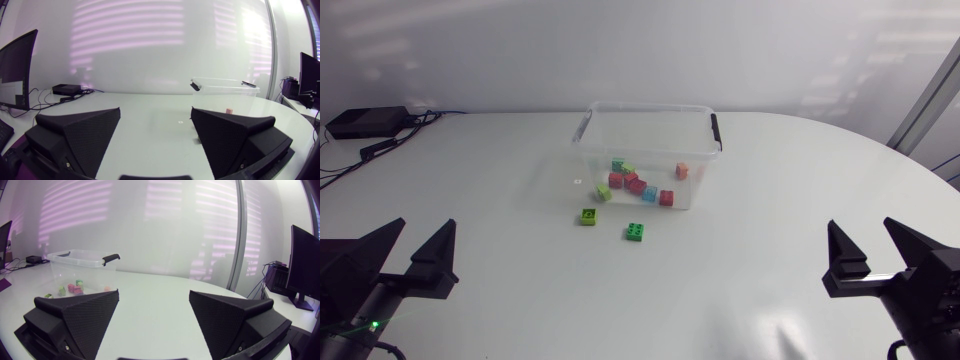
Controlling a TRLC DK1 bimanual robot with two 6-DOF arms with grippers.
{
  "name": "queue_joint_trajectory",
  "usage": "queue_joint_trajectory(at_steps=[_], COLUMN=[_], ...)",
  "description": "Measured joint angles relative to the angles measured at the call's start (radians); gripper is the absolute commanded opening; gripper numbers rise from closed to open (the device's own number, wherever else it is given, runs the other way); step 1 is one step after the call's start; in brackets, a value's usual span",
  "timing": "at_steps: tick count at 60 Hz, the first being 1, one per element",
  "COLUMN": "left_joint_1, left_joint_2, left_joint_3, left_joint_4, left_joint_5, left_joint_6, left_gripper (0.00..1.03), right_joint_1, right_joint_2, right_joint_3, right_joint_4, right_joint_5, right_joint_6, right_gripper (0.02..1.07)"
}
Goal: Place the duplo bricks in the container
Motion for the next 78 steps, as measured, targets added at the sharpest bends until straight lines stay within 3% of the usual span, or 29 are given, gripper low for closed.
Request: queue_joint_trajectory(at_steps=[36, 49, 60, 68, 72, 78], left_joint_1=[-0.003, -0.012, -0.014, -0.105, -0.140, -0.157], left_joint_2=[0.000, 0.035, 0.331, 0.650, 0.790, 0.974], left_joint_3=[0.000, 0.055, 0.273, 0.524, 0.619, 0.704], left_joint_4=[-0.001, -0.046, -0.093, -0.302, -0.373, -0.394], left_joint_5=[0.000, 0.000, -0.002, -0.060, -0.007, 0.079], left_joint_6=[0.000, -0.011, -0.091, -0.131, -0.130, -0.124], left_gripper=[0.99, 0.98, 0.98, 0.98, 0.98, 0.94], right_joint_1=[0.002, 0.020, 0.040, 0.062, 0.069, 0.101], right_joint_2=[0.000, 0.000, 0.052, 0.251, 0.314, 0.362], right_joint_3=[0.000, 0.000, 0.052, 0.200, 0.256, 0.312], right_joint_4=[0.000, 0.000, 0.000, -0.026, -0.062, -0.133], right_joint_5=[0.000, 0.000, 0.001, 0.000, 0.001, 0.014], right_joint_6=[0.000, 0.000, 0.000, 0.024, 0.043, 0.082], right_gripper=[1.03, 1.03, 1.03, 1.03, 1.03, 1.03])
